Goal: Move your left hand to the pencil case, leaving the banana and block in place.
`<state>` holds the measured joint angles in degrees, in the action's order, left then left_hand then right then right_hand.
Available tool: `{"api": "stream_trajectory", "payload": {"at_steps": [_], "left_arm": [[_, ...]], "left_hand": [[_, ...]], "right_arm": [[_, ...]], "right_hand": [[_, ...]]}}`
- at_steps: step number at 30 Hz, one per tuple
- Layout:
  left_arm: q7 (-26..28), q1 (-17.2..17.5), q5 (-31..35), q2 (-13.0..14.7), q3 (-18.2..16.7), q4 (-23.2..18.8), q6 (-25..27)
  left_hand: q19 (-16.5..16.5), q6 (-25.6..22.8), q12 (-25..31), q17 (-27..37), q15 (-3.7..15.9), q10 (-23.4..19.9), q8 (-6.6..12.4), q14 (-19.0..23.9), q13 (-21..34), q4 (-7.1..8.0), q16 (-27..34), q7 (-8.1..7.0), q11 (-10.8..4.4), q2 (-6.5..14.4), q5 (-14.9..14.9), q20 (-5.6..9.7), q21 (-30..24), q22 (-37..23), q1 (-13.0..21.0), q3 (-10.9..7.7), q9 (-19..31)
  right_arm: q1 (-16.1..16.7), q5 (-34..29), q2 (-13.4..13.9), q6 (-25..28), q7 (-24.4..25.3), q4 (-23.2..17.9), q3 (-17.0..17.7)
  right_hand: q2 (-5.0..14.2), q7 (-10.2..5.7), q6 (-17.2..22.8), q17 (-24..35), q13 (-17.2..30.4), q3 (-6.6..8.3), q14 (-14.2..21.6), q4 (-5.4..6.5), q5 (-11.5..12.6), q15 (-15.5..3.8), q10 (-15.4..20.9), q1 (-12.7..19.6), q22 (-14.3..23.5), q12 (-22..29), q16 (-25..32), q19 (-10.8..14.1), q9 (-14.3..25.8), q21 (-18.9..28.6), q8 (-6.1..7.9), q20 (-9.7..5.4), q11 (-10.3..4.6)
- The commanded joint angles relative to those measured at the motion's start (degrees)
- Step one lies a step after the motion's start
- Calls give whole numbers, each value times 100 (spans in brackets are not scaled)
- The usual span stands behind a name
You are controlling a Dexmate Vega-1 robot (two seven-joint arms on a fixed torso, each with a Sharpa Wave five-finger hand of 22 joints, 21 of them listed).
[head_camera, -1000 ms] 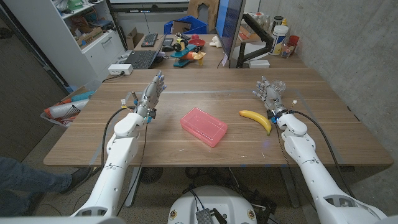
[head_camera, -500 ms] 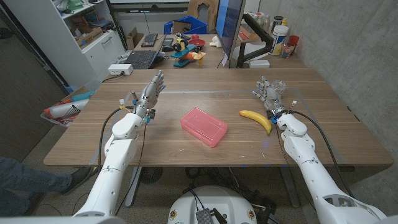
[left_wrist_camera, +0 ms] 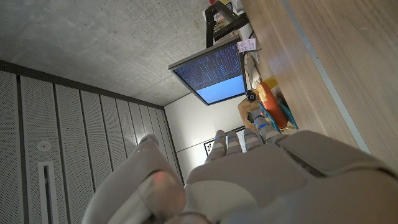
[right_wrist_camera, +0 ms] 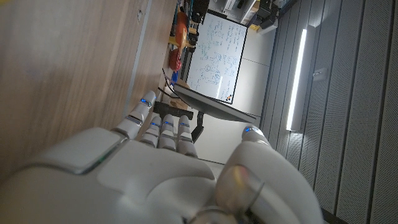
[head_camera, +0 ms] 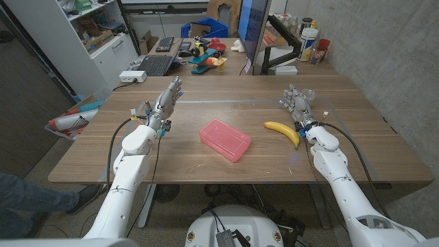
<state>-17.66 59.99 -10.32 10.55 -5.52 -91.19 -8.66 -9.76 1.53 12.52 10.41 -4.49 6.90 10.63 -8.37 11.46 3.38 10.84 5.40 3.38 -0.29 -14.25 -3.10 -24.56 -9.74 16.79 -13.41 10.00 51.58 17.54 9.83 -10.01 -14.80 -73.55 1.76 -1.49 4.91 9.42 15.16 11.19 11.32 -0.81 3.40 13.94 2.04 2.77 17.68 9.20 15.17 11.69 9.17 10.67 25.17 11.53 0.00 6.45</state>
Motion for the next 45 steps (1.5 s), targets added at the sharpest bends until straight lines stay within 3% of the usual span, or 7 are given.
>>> {"api": "stream_trajectory", "payload": {"at_steps": [1,45], "left_arm": [[-12,153,48,38,1,-245,-83],[573,534,1056,201,249,-783,-571]], "left_hand": [[-423,-33,1,6,-13,-22,33,11,0,-40,30,11,0,28,28,-36,26,-14,80,-13,28],[-339,-160,32,3,10,-152,59,144,-7,-138,58,-7,-44,72,76,-91,151,-18,184,-34,27]], "right_arm": [[19,33,-7,-45,23,-15,27],[-18,91,-51,-185,110,64,80]], "right_hand": [[57,0,54,-5,0,9,26,-17,42,16,38,2,33,-4,51,59,17,-42,-4,7,11],[73,-11,81,-54,-2,-11,45,-30,43,26,92,-15,35,-57,52,96,17,-147,-4,14,16]]}}
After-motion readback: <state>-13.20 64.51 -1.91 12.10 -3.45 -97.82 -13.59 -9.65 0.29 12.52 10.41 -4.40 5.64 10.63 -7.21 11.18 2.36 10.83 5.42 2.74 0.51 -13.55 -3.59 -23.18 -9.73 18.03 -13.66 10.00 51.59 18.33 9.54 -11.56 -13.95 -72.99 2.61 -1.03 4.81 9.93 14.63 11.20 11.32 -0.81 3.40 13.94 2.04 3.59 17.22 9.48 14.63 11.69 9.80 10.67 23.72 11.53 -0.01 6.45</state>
